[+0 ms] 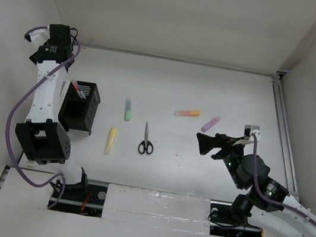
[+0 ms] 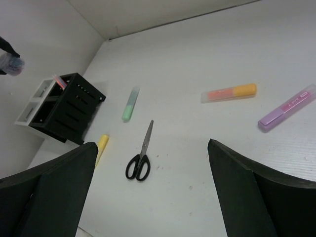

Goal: Sort the stationery into containers
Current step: Place the stationery in the storage box, then pick up the scissors from the center of the board.

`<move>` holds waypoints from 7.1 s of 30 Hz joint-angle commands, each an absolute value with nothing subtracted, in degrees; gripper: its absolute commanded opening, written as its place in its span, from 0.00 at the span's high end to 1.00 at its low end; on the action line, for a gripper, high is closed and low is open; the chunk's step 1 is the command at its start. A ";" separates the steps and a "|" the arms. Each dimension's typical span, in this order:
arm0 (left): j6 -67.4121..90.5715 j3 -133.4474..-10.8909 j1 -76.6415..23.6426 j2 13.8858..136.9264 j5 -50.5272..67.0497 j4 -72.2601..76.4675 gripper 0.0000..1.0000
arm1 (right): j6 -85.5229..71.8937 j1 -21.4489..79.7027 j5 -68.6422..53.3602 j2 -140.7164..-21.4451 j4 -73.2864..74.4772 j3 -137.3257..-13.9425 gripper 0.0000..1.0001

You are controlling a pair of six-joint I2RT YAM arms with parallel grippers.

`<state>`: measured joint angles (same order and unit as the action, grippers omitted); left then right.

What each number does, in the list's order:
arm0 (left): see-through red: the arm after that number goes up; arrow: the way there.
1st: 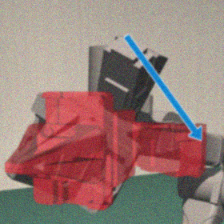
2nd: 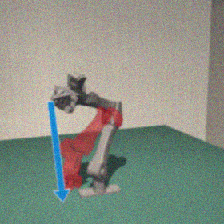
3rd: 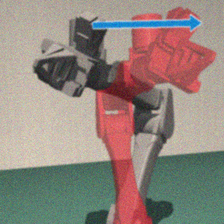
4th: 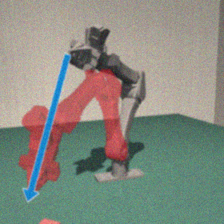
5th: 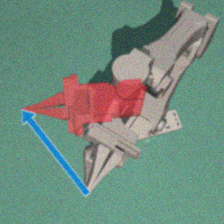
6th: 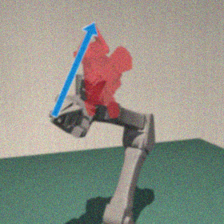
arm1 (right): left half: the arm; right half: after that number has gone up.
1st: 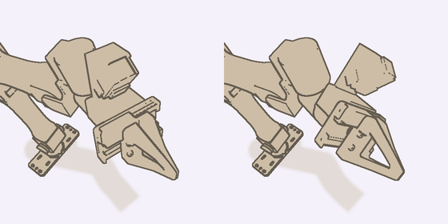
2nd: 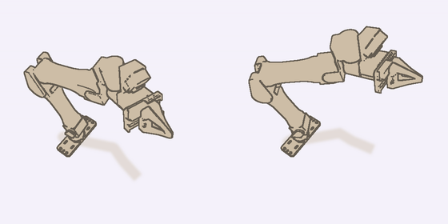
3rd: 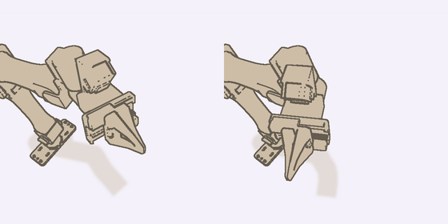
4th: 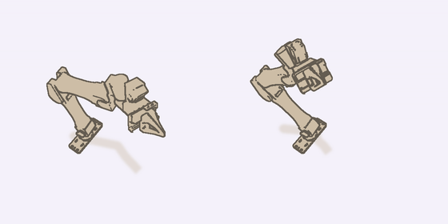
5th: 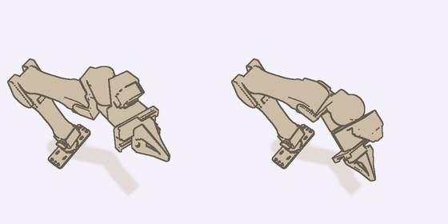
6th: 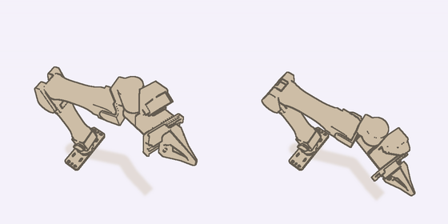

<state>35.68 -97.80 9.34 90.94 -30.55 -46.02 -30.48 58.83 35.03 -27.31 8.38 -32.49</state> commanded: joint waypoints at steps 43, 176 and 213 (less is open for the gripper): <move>43.42 -87.90 16.96 99.05 -28.13 -37.44 1.00 | -28.48 58.45 27.33 -34.45 1.58 -37.44 0.01; 51.06 -58.36 -52.38 45.44 -36.30 -48.96 0.01 | -28.92 60.38 20.65 -103.89 7.82 -63.54 0.36; 48.69 -56.08 -52.38 47.11 -29.98 -41.93 0.01 | -27.25 63.63 33.66 -85.18 -0.35 -48.17 1.00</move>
